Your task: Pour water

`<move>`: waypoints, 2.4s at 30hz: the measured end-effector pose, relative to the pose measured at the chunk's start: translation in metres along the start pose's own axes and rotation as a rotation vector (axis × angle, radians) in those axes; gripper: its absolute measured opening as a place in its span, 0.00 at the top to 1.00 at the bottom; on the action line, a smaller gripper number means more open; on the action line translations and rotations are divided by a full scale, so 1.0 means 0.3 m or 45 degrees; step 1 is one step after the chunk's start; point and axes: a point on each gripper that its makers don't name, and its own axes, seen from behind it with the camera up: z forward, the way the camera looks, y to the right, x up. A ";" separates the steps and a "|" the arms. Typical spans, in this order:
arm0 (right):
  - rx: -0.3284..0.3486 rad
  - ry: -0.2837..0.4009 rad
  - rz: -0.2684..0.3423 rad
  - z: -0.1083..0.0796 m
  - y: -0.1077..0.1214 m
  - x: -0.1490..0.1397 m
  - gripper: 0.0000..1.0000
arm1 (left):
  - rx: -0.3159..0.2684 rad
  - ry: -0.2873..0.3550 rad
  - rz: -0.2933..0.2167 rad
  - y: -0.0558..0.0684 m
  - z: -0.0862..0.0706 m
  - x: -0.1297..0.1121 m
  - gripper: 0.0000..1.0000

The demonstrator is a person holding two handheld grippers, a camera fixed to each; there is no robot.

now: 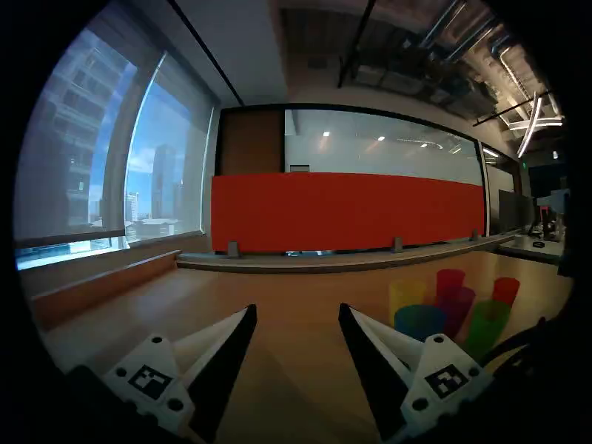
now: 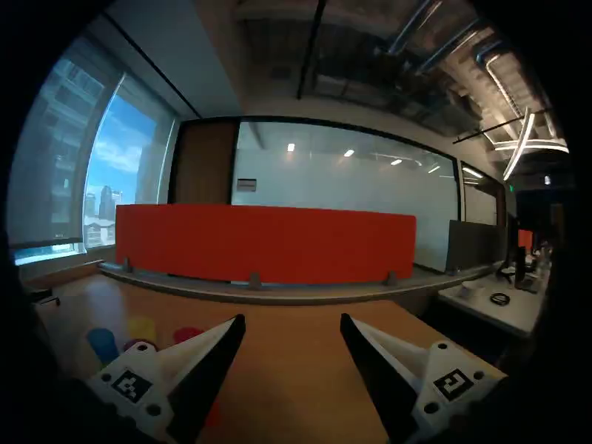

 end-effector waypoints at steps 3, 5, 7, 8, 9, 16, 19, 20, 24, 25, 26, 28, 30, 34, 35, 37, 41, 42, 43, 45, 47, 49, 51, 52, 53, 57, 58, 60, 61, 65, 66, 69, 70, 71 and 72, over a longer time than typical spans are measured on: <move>0.016 0.008 0.014 -0.002 -0.005 -0.008 0.01 | 0.000 0.000 -0.001 -0.001 -0.002 -0.001 0.18; 0.032 0.010 0.024 -0.004 -0.011 -0.017 0.01 | 0.000 0.000 -0.001 -0.001 -0.002 -0.001 0.18; 0.050 0.012 0.030 -0.008 -0.015 -0.026 0.01 | 0.000 0.000 -0.001 -0.001 -0.003 -0.001 0.19; 0.058 0.012 0.032 -0.010 -0.017 -0.030 0.01 | 0.000 0.000 0.000 -0.002 -0.003 -0.001 0.19; 0.067 0.012 0.034 -0.013 -0.019 -0.035 0.01 | 0.000 0.000 0.000 -0.002 -0.004 -0.001 0.19; 0.094 0.041 0.034 -0.014 -0.019 -0.053 0.01 | 0.000 0.000 -0.001 -0.002 -0.004 0.001 0.18; 0.103 0.052 0.028 -0.009 -0.021 -0.059 0.01 | 0.000 0.000 0.000 -0.002 -0.004 0.001 0.18; 0.103 0.056 0.027 -0.006 -0.021 -0.060 0.01 | 0.000 0.000 0.000 -0.003 -0.005 0.001 0.19; 0.096 0.078 0.026 0.010 -0.024 -0.058 0.01 | 0.000 0.000 -0.001 -0.003 -0.005 0.001 0.18; 0.097 0.085 0.027 0.014 -0.029 -0.058 0.01 | 0.000 0.000 -0.001 -0.003 -0.005 0.001 0.18; 0.097 0.092 0.027 0.017 -0.033 -0.059 0.01 | 0.000 -0.001 0.000 -0.003 -0.005 0.001 0.18; 0.097 0.105 0.024 0.023 -0.040 -0.065 0.01 | 0.000 -0.001 0.000 -0.003 -0.005 0.001 0.18; 0.095 0.115 0.020 0.028 -0.045 -0.076 0.01 | 0.000 0.000 -0.001 -0.004 -0.005 0.000 0.19; 0.081 0.112 0.022 0.037 -0.047 -0.121 0.01 | 0.000 0.000 -0.001 -0.004 -0.005 0.000 0.18; 0.078 0.111 0.024 0.039 -0.047 -0.131 0.01 | 0.000 -0.001 0.000 -0.004 -0.006 0.000 0.18; 0.076 0.110 0.027 0.042 -0.047 -0.150 0.01 | 0.000 -0.001 0.000 -0.004 -0.006 0.000 0.18; 0.075 0.102 0.034 0.049 -0.045 -0.188 0.01 | 0.000 0.000 -0.001 -0.005 -0.006 -0.001 0.18; 0.073 0.099 0.038 0.052 -0.043 -0.197 0.01 | 0.000 0.000 -0.001 -0.006 -0.006 -0.001 0.18; 0.072 0.093 0.043 0.056 -0.041 -0.209 0.01 | 0.000 0.000 -0.001 -0.007 -0.006 -0.001 0.19; 0.069 0.081 0.053 0.063 -0.037 -0.229 0.01 | 0.000 0.000 0.000 -0.008 -0.005 -0.001 0.19; 0.072 0.074 0.063 0.067 -0.034 -0.249 0.01 | 0.000 0.000 -0.001 -0.009 -0.005 -0.001 0.18; 0.073 0.069 0.074 0.069 -0.032 -0.264 0.01 | 0.000 0.000 -0.001 -0.009 -0.005 0.000 0.18; 0.073 0.065 0.083 0.071 -0.029 -0.275 0.01 | 0.000 -0.001 -0.001 -0.009 -0.005 0.000 0.18; 0.073 0.065 0.083 0.072 -0.026 -0.278 0.01 | 0.000 -0.001 0.000 -0.009 -0.005 0.000 0.18; 0.074 0.065 0.084 0.073 -0.023 -0.281 0.01 | 0.000 -0.001 0.000 -0.010 -0.005 0.000 0.18; 0.071 0.060 0.067 0.075 -0.013 -0.290 0.01 | 0.000 0.000 -0.001 -0.010 -0.005 0.000 0.18; 0.070 0.059 0.063 0.076 -0.012 -0.292 0.01 | 0.000 0.000 -0.001 -0.010 -0.005 0.000 0.18; 0.069 0.056 0.058 0.078 -0.011 -0.296 0.01 | 0.000 -0.001 0.000 -0.010 -0.005 0.000 0.18; 0.068 0.054 0.061 0.079 -0.012 -0.298 0.01 | 0.000 0.000 0.000 -0.009 -0.005 0.000 0.18; 0.069 0.042 0.070 0.082 -0.016 -0.307 0.01 | 0.000 0.000 0.000 -0.010 -0.005 0.000 0.18; 0.069 0.039 0.071 0.083 -0.018 -0.310 0.01 | 0.000 0.000 -0.001 -0.010 -0.004 0.000 0.18; 0.065 0.034 0.062 0.085 -0.016 -0.316 0.01 | 0.000 0.000 0.000 -0.010 -0.005 0.001 0.18; 0.064 0.032 0.060 0.085 -0.017 -0.318 0.01 | 0.000 0.000 0.000 -0.010 -0.005 0.001 0.18; 0.064 0.031 0.058 0.086 -0.017 -0.320 0.01 | 0.000 0.000 0.000 -0.011 -0.005 0.001 0.18; 0.063 0.029 0.056 0.086 -0.018 -0.322 0.01 | 0.000 0.000 0.000 -0.011 -0.006 0.001 0.18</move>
